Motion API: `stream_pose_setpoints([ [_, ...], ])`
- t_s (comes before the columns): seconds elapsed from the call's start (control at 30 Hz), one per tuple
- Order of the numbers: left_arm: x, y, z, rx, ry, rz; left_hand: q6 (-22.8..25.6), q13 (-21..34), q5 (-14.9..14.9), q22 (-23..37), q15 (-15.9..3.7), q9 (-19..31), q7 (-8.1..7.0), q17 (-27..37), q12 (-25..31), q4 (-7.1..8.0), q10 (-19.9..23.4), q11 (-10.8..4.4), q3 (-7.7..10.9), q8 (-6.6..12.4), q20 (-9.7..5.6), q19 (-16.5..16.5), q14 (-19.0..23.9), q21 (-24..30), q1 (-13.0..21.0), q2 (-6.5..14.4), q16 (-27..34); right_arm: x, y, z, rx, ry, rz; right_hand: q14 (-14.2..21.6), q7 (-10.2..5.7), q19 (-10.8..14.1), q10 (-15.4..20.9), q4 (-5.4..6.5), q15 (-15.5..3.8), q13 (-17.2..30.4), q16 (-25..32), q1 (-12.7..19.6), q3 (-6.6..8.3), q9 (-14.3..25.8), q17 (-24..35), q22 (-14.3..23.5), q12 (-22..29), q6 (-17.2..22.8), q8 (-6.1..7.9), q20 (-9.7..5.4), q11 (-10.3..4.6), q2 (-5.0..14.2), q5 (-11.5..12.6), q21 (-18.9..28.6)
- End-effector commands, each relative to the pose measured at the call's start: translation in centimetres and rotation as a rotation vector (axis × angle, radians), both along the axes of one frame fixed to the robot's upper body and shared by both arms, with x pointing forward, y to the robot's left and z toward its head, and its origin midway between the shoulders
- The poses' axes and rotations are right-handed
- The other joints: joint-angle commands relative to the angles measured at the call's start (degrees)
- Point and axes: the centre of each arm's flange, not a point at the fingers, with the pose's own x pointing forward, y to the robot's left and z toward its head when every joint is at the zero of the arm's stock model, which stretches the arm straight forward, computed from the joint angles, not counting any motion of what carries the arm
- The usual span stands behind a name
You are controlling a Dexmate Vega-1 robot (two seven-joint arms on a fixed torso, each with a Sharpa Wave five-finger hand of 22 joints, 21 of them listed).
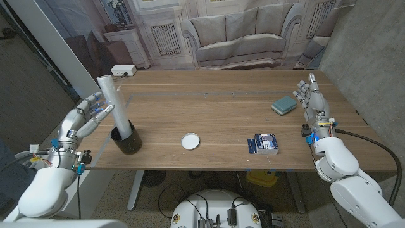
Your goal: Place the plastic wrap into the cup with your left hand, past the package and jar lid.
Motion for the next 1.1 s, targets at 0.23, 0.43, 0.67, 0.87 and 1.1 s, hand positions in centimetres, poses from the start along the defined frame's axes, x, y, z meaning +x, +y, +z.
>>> stream_pose_setpoints([
  [0.23,-2.2,-0.7,-0.7,0.002,-0.022,0.020,0.6,0.0,0.4,0.0,-0.51,0.1,-0.50,0.1,0.5,0.19,0.2,-0.30,-0.47,0.83,-0.05,0.4,0.3,0.5,0.1,0.3,0.5,-0.2,0.0,-0.2,-0.001,-0.014,0.005,0.3,-0.21,0.4,0.4,-0.17,0.09,0.1,0.0,0.2,-0.12,0.2,0.1,0.3,-0.2,0.2,-0.09,-0.18,0.08,0.14,-0.2,-0.3],
  [0.43,-3.0,-0.7,-1.0,-0.003,-0.027,0.028,0.9,-0.1,0.5,0.0,-0.41,0.1,-0.55,0.1,0.6,0.17,0.2,-0.54,-0.50,1.01,0.04,0.4,0.3,0.5,0.2,0.4,0.5,-0.2,0.2,-0.2,-0.003,-0.018,0.007,0.2,-0.22,0.5,0.5,-0.18,0.08,0.1,0.0,0.2,-0.16,0.2,0.1,0.3,-0.2,0.1,-0.11,-0.21,0.08,0.14,-0.2,-0.4],
  [0.67,-3.8,-0.5,-1.3,-0.004,-0.033,0.039,1.2,-0.2,0.5,0.0,-0.32,0.0,-0.49,0.1,0.7,0.13,0.3,-0.36,-0.51,1.17,0.06,0.4,0.4,0.5,0.3,0.5,0.6,0.0,0.4,-0.2,-0.005,-0.025,0.013,0.2,-0.19,0.5,0.5,-0.19,0.10,0.1,0.0,0.2,-0.21,0.2,0.1,0.3,-0.2,0.1,-0.12,-0.20,0.07,0.15,-0.3,-0.5],
  [0.87,-4.0,-0.3,-1.3,0.002,-0.036,0.035,1.3,-0.2,0.5,0.0,-0.30,0.0,-0.49,0.1,0.8,0.09,0.5,-0.34,-0.52,1.24,0.16,0.3,0.4,0.5,0.4,0.5,0.6,0.2,0.7,-0.1,-0.011,-0.022,0.018,0.2,-0.21,0.5,0.5,-0.20,0.14,0.1,0.0,0.2,-0.25,0.2,0.1,0.3,-0.2,0.1,-0.12,-0.20,0.07,0.15,-0.3,-0.6],
  [1.1,-4.2,-0.2,-1.5,-0.001,-0.036,0.035,1.5,-0.3,0.6,0.0,-0.32,0.0,-0.66,0.1,0.9,0.05,0.6,-0.39,-0.54,1.38,0.21,0.3,0.7,0.6,0.5,0.6,0.7,0.2,1.0,0.2,-0.017,-0.015,0.020,0.3,-0.19,0.5,0.4,-0.22,0.08,0.1,0.0,0.2,-0.29,0.2,0.1,0.3,-0.2,0.1,-0.11,-0.19,-0.02,0.16,-0.3,-0.7],
])
